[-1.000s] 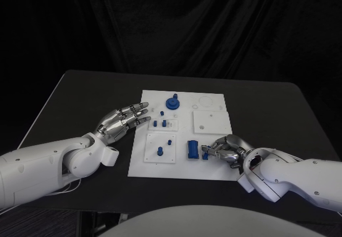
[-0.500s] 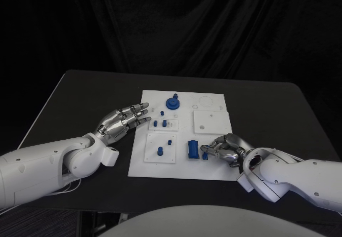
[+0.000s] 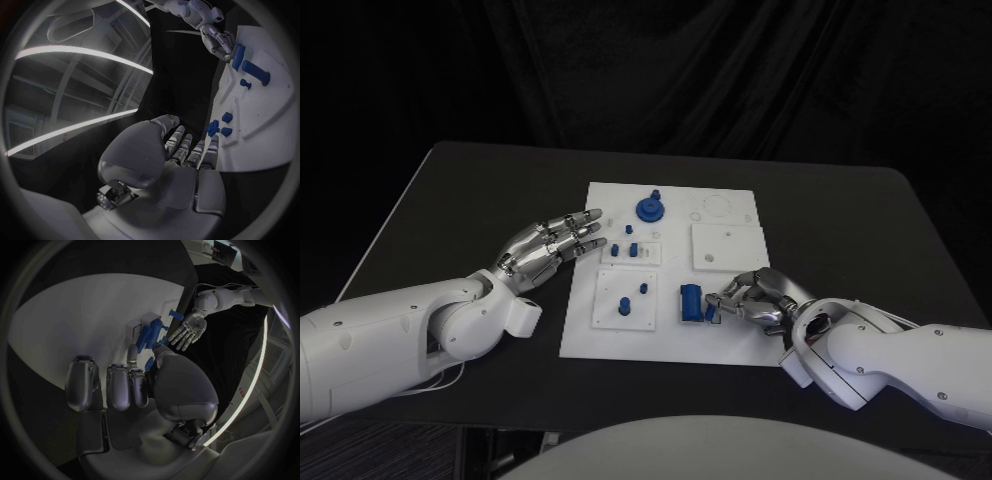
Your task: Assemble the parts on the task board
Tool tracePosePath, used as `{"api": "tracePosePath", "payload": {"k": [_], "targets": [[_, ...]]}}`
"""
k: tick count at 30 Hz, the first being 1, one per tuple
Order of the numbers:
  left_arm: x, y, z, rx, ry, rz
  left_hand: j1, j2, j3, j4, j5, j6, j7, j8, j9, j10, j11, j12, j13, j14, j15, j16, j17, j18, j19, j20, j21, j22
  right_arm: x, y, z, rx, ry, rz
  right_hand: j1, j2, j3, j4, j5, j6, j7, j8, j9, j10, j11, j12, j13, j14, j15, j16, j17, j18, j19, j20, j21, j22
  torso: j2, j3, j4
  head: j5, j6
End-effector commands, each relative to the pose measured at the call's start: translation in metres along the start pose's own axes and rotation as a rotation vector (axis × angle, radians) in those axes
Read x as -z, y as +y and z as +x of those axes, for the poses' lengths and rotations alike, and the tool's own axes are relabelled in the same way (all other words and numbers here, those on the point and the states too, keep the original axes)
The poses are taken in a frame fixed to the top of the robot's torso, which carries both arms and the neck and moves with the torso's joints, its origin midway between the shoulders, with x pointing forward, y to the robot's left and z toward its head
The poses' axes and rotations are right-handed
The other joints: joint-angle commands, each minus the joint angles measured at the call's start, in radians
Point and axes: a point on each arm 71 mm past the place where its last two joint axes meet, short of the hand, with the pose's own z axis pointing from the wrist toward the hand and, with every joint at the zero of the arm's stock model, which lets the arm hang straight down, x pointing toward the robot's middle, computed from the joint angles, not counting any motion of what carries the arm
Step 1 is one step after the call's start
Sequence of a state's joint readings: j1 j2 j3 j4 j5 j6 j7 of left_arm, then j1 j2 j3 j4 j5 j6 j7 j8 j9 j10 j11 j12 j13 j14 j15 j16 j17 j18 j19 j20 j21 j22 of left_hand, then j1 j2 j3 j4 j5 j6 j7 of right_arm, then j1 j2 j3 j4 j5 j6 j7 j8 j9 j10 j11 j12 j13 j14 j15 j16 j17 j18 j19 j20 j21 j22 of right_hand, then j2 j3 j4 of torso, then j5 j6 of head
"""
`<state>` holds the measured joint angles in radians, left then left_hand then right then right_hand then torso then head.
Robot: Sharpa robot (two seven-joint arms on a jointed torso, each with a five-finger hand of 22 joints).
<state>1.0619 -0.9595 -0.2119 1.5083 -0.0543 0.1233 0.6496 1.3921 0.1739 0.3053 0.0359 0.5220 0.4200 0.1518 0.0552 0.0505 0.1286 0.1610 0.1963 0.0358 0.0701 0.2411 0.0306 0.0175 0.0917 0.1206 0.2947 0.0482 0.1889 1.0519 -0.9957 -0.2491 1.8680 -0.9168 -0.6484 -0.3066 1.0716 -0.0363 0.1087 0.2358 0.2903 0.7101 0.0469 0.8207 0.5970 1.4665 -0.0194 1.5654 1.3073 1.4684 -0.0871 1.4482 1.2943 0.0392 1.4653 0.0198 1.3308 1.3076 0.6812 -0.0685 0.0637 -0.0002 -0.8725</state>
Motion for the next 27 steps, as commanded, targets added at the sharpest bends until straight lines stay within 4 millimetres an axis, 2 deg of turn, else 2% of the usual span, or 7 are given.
{"api": "tracePosePath", "payload": {"k": [1, 2, 6, 9, 16, 23, 27], "targets": [[0.0002, 0.0003, 0.0018, 0.013, 0.013, 0.007, -0.004, -0.006, 0.008, 0.0, 0.003, 0.004, 0.009, 0.003, 0.001, 0.0, 0.004, 0.003, 0.001, 0.005, 0.004, 0.005, 0.001, -0.006, 0.005, 0.0, 0.0, -0.001, 0.001, 0.0009, -0.0006, 0.015, -0.019, -0.019, 0.028, 0.008, 0.0, -0.017, 0.056, -0.023, -0.001, 0.017, 0.018, 0.104, -0.008, 0.005, 0.264, 0.056, -0.006, 0.0, -0.002, 0.019, 0.034, -0.003, -0.005, 0.186, 0.0, 0.0001, 0.0005, -0.001, 0.0], [0.0002, 0.0003, 0.0019, 0.013, 0.013, 0.007, -0.004, -0.006, 0.008, 0.0, 0.003, 0.004, 0.009, 0.003, 0.001, 0.0, 0.004, 0.003, 0.001, 0.005, 0.004, 0.005, 0.001, -0.006, 0.005, 0.0, 0.0, -0.001, 0.001, 0.0008, -0.0006, 0.018, -0.019, -0.017, 0.037, 0.009, 0.003, -0.023, 0.074, -0.027, -0.002, 0.02, 0.022, 0.104, -0.009, 0.005, 0.264, 0.056, -0.006, 0.0, -0.002, 0.019, 0.034, -0.004, -0.006, 0.186, 0.0, 0.0, 0.0006, -0.001, 0.0], [0.0003, 0.0003, 0.0021, 0.014, 0.014, 0.006, -0.004, -0.006, 0.008, 0.0, 0.003, 0.004, 0.009, 0.003, 0.001, 0.0, 0.004, 0.003, 0.001, 0.005, 0.004, 0.005, 0.001, -0.006, 0.005, 0.0, 0.0, -0.001, 0.0009, -0.0001, -0.0002, 0.029, -0.012, -0.006, 0.117, 0.009, 0.047, -0.082, 0.262, -0.042, -0.013, 0.056, 0.052, 0.104, -0.019, 0.005, 0.264, 0.055, -0.014, -0.001, -0.004, 0.02, 0.033, -0.011, -0.01, 0.185, 0.001, 0.0, 0.0006, 0.0, 0.0], [0.0004, 0.0004, 0.0021, 0.014, 0.014, 0.006, -0.004, -0.006, 0.008, 0.0, 0.003, 0.004, 0.009, 0.003, 0.001, 0.0, 0.004, 0.003, 0.001, 0.005, 0.004, 0.005, 0.001, -0.006, 0.005, 0.0, 0.0, -0.001, 0.0006, -0.0007, -0.0002, 0.033, -0.01, 0.0, 0.114, 0.009, 0.054, -0.084, 0.275, -0.044, -0.016, 0.076, 0.068, 0.104, -0.021, 0.005, 0.264, 0.055, -0.016, -0.002, -0.006, 0.02, 0.033, -0.012, -0.01, 0.185, 0.0, -0.0001, 0.0005, -0.001, 0.0], [0.0006, 0.0006, 0.0021, 0.014, 0.013, 0.004, -0.005, -0.006, 0.01, 0.001, 0.003, 0.004, 0.01, 0.003, 0.001, 0.001, 0.004, 0.003, 0.002, 0.005, 0.004, 0.005, 0.002, -0.006, 0.005, 0.0, 0.0, -0.001, -0.0004, -0.0019, 0.0, 0.043, -0.005, 0.013, 0.109, 0.011, 0.059, -0.081, 0.281, -0.047, -0.018, 0.09, 0.08, 0.104, -0.023, 0.005, 0.264, 0.055, -0.017, -0.002, -0.006, 0.02, 0.033, -0.014, -0.01, 0.185, 0.001, -0.0002, 0.0005, -0.002, 0.0], [0.0003, 0.0008, 0.0022, 0.014, 0.014, 0.002, -0.005, -0.006, 0.01, 0.001, 0.003, 0.004, 0.01, 0.003, 0.001, 0.001, 0.004, 0.003, 0.002, 0.005, 0.004, 0.005, 0.002, -0.006, 0.005, 0.0, 0.0, -0.001, -0.0013, -0.002, 0.0012, 0.05, 0.007, 0.017, 0.096, 0.011, 0.061, -0.072, 0.277, -0.051, -0.02, 0.1, 0.09, 0.104, -0.024, 0.005, 0.264, 0.055, -0.019, -0.003, -0.009, 0.02, 0.032, -0.015, -0.012, 0.184, 0.0, -0.0001, 0.0008, -0.001, 0.0], [0.0004, 0.0008, 0.0022, 0.015, 0.015, 0.003, -0.005, -0.006, 0.01, 0.001, 0.003, 0.004, 0.01, 0.003, 0.001, 0.001, 0.004, 0.003, 0.002, 0.005, 0.004, 0.005, 0.002, -0.006, 0.005, 0.0, 0.0, -0.001, -0.001, -0.0015, 0.001, 0.048, 0.006, 0.008, 0.085, 0.012, 0.061, -0.063, 0.262, -0.054, -0.02, 0.107, 0.097, 0.104, -0.025, 0.005, 0.264, 0.055, -0.019, -0.002, -0.008, 0.02, 0.032, -0.016, -0.013, 0.184, 0.0, -0.0001, 0.0003, 0.0, 0.0]]}}
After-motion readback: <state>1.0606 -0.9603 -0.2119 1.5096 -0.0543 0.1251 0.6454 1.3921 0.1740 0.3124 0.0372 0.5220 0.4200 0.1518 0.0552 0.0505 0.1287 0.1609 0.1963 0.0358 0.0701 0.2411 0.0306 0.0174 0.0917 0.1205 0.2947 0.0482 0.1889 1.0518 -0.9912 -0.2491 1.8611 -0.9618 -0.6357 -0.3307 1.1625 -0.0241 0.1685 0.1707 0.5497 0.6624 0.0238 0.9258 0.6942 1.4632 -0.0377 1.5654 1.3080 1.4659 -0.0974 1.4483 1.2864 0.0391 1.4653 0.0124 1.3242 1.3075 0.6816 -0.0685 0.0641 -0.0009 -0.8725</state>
